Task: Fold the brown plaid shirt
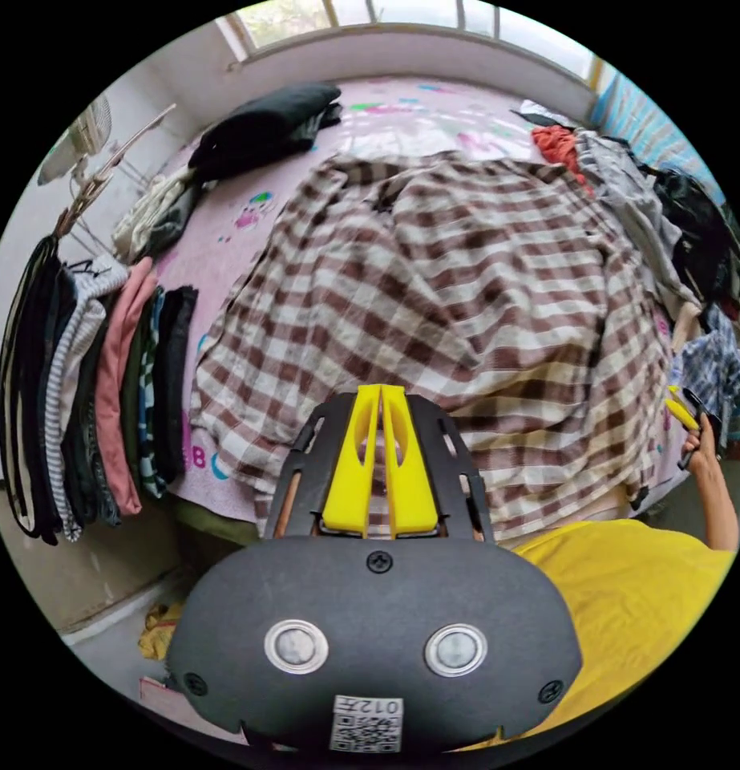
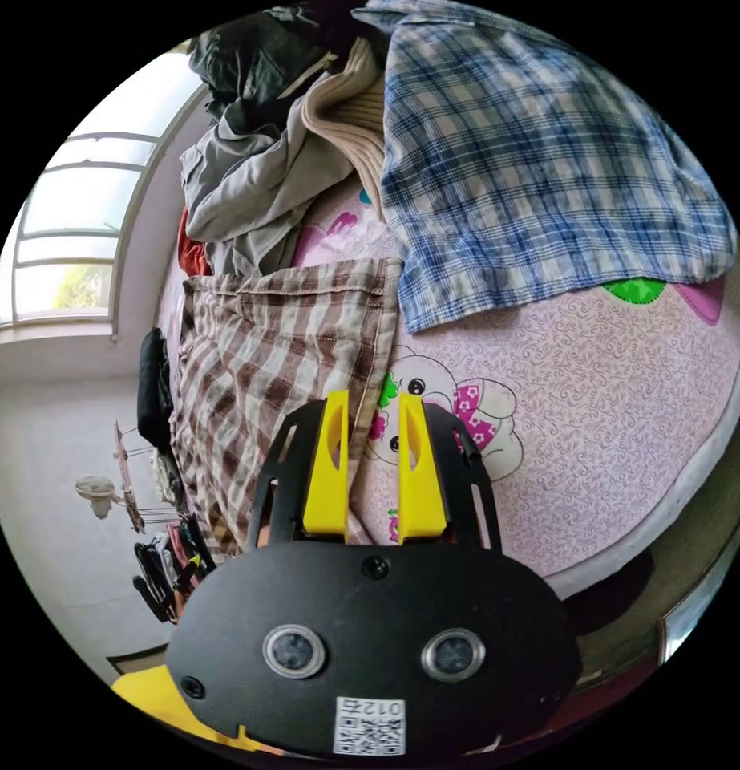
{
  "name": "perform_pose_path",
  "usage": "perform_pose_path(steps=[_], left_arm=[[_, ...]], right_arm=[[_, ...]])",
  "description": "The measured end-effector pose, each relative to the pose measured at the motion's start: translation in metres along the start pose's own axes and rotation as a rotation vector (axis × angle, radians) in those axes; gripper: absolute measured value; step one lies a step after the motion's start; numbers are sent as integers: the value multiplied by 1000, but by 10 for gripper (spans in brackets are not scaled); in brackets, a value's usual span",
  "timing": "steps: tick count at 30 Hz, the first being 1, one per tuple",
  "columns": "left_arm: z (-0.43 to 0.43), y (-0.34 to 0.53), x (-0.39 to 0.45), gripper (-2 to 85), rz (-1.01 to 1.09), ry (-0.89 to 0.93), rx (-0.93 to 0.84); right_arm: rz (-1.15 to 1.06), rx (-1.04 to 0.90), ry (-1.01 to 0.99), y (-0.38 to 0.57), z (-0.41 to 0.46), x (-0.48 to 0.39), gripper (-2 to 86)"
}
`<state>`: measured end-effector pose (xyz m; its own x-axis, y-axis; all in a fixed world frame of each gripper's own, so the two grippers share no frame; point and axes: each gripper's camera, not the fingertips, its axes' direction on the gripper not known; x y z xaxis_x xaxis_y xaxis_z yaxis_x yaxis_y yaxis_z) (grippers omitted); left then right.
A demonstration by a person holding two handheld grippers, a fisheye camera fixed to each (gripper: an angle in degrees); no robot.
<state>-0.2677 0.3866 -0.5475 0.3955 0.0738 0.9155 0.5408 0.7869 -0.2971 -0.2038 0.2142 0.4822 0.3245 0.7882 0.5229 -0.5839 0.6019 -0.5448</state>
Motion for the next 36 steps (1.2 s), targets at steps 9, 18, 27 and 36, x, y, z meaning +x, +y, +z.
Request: perform_pose_path(steps=[9, 18, 27, 36], left_arm=[[21, 19, 47, 4, -65, 401, -16], [18, 51, 32, 3, -194, 554, 34], [-17, 116, -32, 5, -361, 532, 149], [-2, 103, 58, 8, -7, 542, -9]], right_arm=[[15, 49, -195, -20, 0, 25, 21], [-598, 40, -542, 25, -15, -150, 10], [-1558, -641, -94, 305, 151, -281, 10], [-1504, -787, 178, 381, 227, -229, 31]])
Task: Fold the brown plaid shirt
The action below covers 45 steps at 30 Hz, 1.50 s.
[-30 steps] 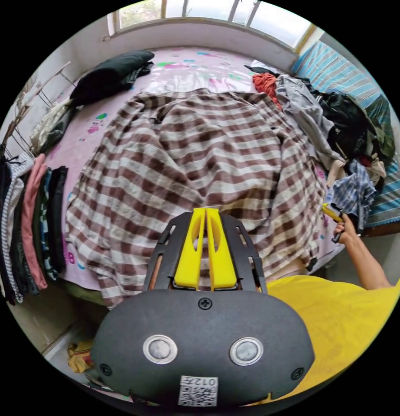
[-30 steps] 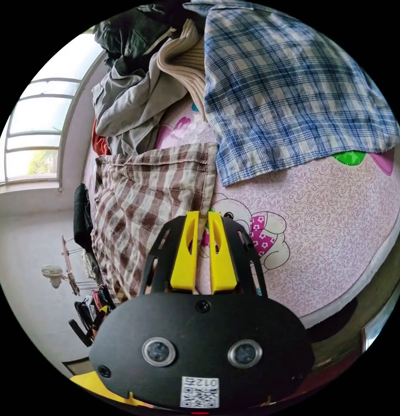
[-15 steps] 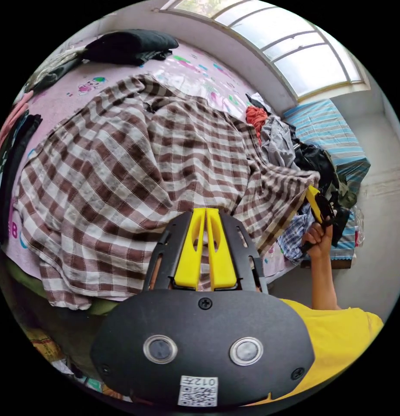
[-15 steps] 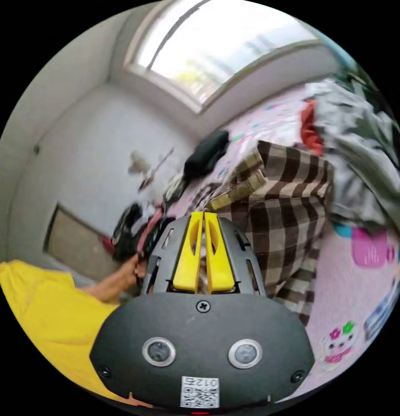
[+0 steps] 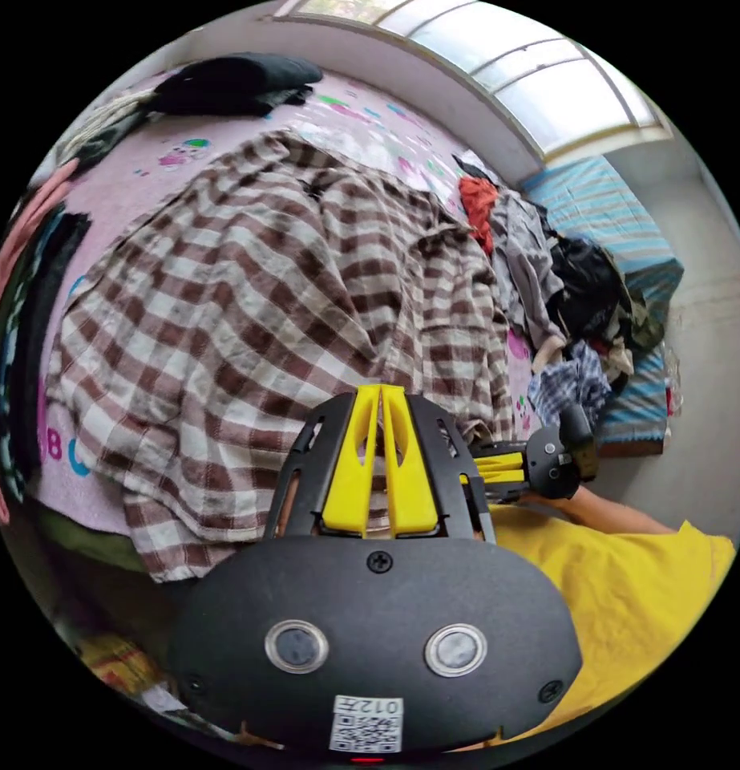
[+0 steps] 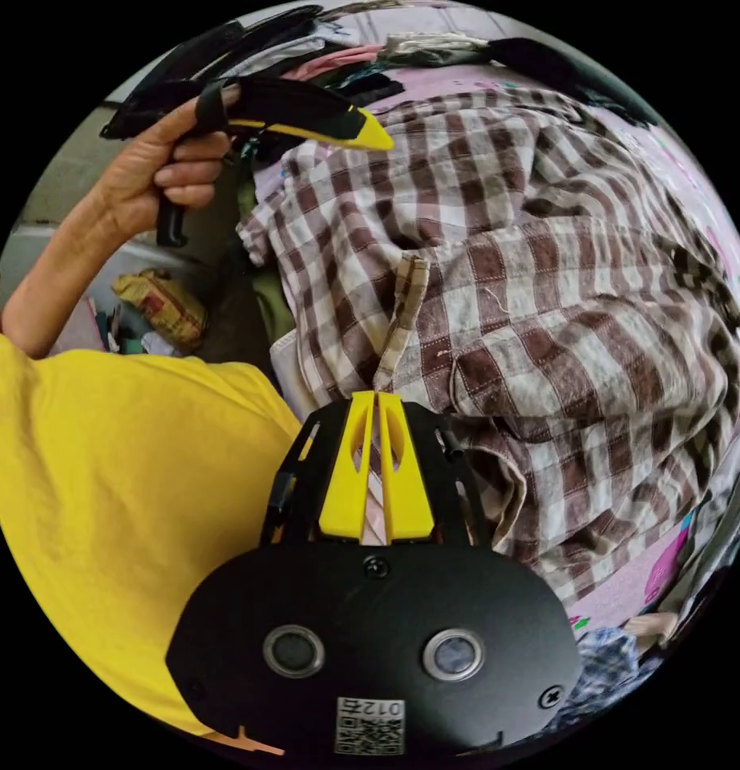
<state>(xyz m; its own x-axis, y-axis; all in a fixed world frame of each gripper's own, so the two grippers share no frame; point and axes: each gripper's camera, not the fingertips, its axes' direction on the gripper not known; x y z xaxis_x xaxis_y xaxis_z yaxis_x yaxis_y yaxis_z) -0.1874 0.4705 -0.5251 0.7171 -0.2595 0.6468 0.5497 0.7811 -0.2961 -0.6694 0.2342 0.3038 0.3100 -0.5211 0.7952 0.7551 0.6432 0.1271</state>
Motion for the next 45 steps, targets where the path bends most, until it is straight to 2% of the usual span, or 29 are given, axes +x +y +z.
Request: perform_pose_path(steps=[2, 6, 9, 10, 13, 16, 18, 24, 28, 33, 35, 38, 42, 45], left_arm=[[17, -9, 33, 10, 134, -7, -47], [56, -11, 126, 23, 534, -65, -178], [91, 11, 189, 41, 806, -156, -305], [104, 24, 210, 49, 886, -184, -341], [135, 53, 251, 72, 1016, -262, -397], [163, 71, 277, 85, 1026, -334, -450], [173, 76, 288, 88, 1000, -376, -462], [181, 77, 309, 62, 826, -468, -473], [173, 73, 309, 27, 659, -450, -458], [149, 86, 322, 8, 582, -330, -416], [142, 94, 331, 6, 597, -308, -415], [138, 107, 343, 5, 619, -325, -422], [140, 124, 349, 7, 575, -387, -405], [142, 131, 344, 11, 530, -379, -407]], right_arm=[[95, 53, -68, 1, 3, 0, 54], [193, 114, -72, 17, 0, -12, 92], [387, 223, 27, 60, -14, -11, 99], [511, 272, 93, 85, -20, -5, 100], [799, 336, 210, 146, -25, 17, 103], [916, 328, 236, 174, -16, 38, 112], [901, 296, 236, 172, -7, 46, 118], [747, 158, 255, 145, 22, 54, 109], [573, 112, 285, 140, 19, 48, 51], [427, 37, 527, 160, -41, 76, 16], [436, 29, 655, 180, -97, 111, 12], [504, 38, 741, 206, -167, 162, 11], [600, 45, 803, 227, -220, 219, 14], [679, 34, 753, 234, -222, 261, 19]])
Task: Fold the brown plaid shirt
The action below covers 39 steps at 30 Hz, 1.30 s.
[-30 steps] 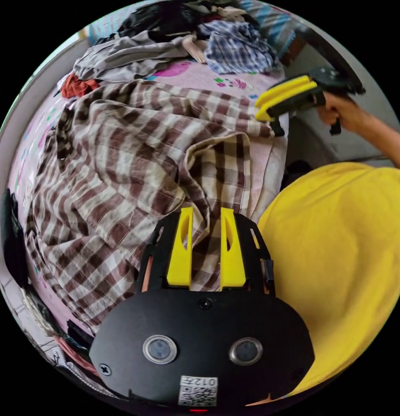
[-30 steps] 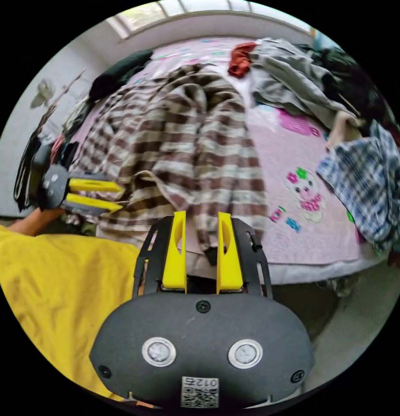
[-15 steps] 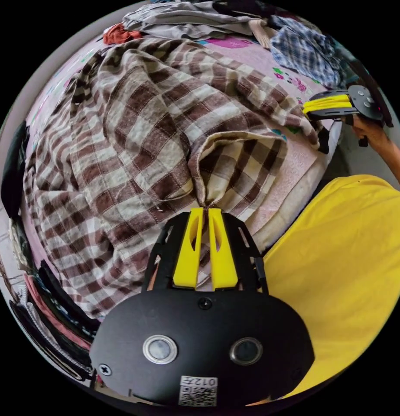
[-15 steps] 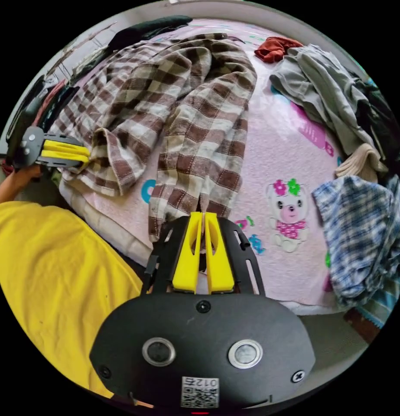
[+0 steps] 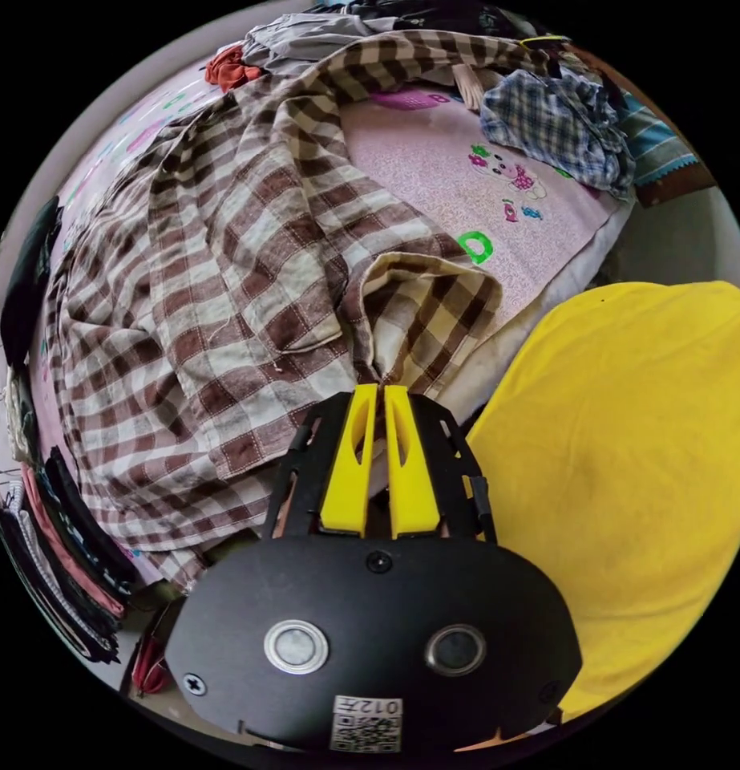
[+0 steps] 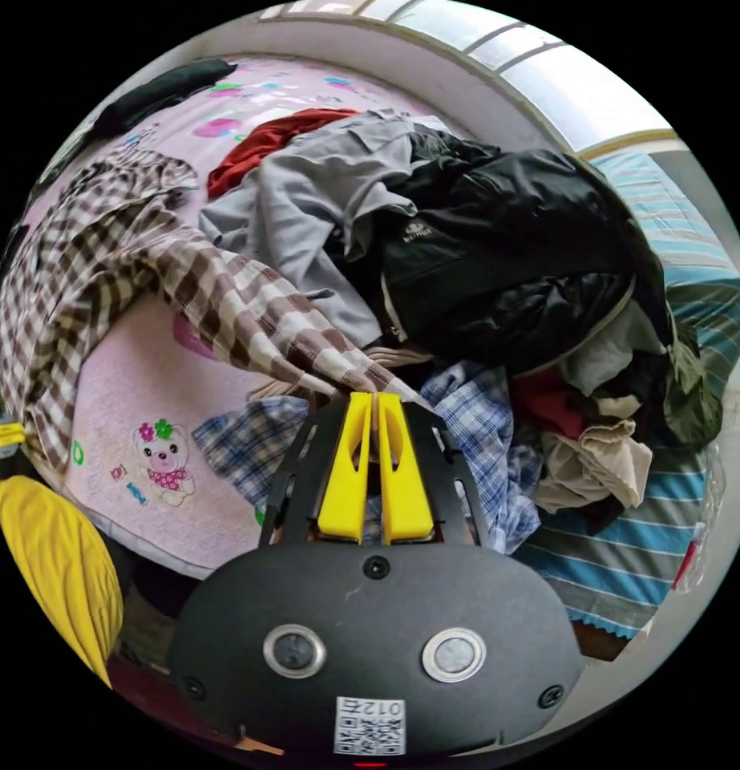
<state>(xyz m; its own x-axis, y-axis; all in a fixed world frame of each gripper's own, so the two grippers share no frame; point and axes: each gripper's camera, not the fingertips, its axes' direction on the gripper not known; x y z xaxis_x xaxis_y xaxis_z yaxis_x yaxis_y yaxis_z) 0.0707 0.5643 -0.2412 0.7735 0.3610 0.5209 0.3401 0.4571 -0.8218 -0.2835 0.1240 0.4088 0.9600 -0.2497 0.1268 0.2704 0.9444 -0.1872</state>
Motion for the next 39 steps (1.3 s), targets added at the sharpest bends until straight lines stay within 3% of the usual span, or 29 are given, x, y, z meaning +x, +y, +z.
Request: perform_pose_path(steps=[4, 7, 10, 12, 15, 17, 20, 23, 26, 31, 36, 39], left_arm=[[-28, 33, -25, 20, -102, 123, 132], [-62, 84, -63, 24, -245, 175, 305], [-66, 125, -113, 34, -434, 144, 322], [-56, 138, -143, 39, -512, 174, 284], [-39, 145, -175, 46, -545, 200, 255], [-31, 142, -186, 50, -531, 203, 232], [-20, 136, -199, 56, -501, 171, 188], [-19, 139, -213, 65, -539, 120, 191], [-21, 147, -226, 75, -524, 168, 234], [9, 154, -246, 79, -485, 262, 147], [20, 164, -257, 34, -500, 241, 128], [2, 179, -257, 16, -479, 340, 239]], right_arm=[[132, -63, -93, -4, 35, 10, 33], [295, 41, -137, 14, 28, 25, 45], [443, 236, -181, 43, -3, 31, 63], [366, 354, -193, 55, -29, 2, 69], [70, 380, -238, 58, -54, -84, 83], [-72, 401, -378, 68, -66, -149, 87], [-268, 338, -602, 75, -69, -226, 91], [-420, 249, -670, 82, -63, -284, 96], [-493, 198, -688, 82, -59, -312, 97], [-551, 107, -645, 76, -47, -327, 63], [-515, 139, -651, 76, -56, -295, 18], [-463, 205, -677, 88, -69, -254, 12]])
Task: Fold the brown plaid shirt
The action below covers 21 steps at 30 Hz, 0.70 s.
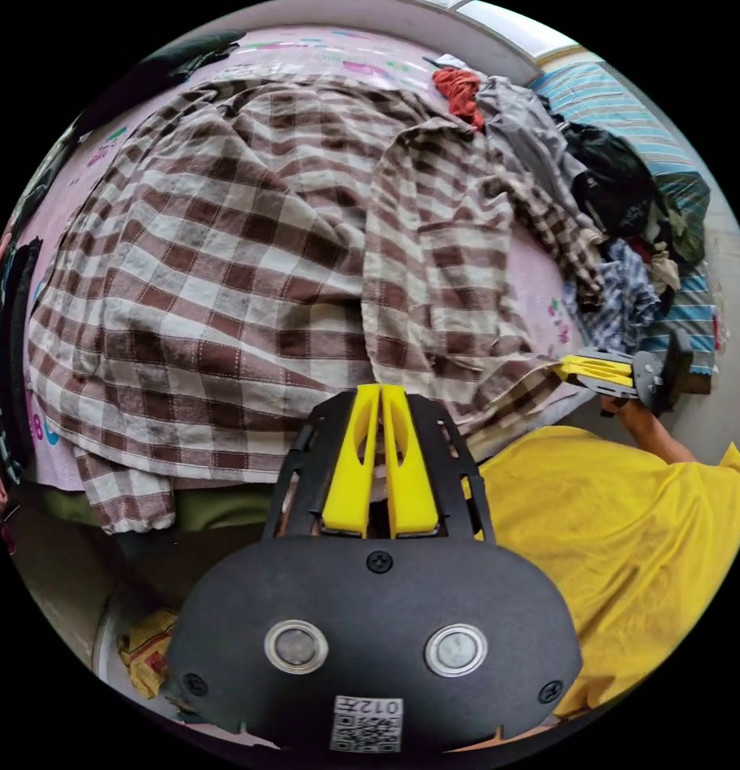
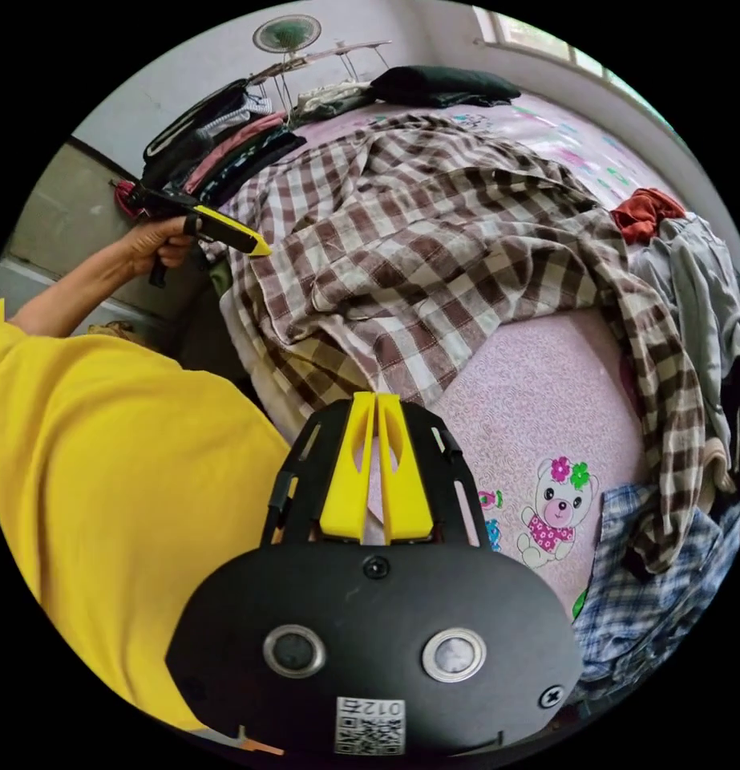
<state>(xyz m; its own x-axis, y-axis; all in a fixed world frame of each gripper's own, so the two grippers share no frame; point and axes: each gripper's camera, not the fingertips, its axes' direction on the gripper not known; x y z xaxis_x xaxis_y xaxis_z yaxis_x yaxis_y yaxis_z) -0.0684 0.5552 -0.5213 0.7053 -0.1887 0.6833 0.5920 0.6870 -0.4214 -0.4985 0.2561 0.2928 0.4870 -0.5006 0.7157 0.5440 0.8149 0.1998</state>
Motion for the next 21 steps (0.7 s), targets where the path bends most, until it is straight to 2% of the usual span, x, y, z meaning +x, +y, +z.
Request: perform_pose_path(steps=[3, 6, 11, 21], left_arm=[[-31, 20, 1, 9, 4, 128, 143], [-39, 41, -7, 6, -21, 159, 212], [18, 53, -43, 4, -142, 185, 77], [63, 42, -59, 3, -189, 125, -25]], right_arm=[[24, 156, -9, 33, -42, 10, 10], [19, 142, 32, 57, -53, 11, 8], [21, -30, -1, 76, -15, 14, 6], [79, -151, -41, 56, -3, 44, 21]])
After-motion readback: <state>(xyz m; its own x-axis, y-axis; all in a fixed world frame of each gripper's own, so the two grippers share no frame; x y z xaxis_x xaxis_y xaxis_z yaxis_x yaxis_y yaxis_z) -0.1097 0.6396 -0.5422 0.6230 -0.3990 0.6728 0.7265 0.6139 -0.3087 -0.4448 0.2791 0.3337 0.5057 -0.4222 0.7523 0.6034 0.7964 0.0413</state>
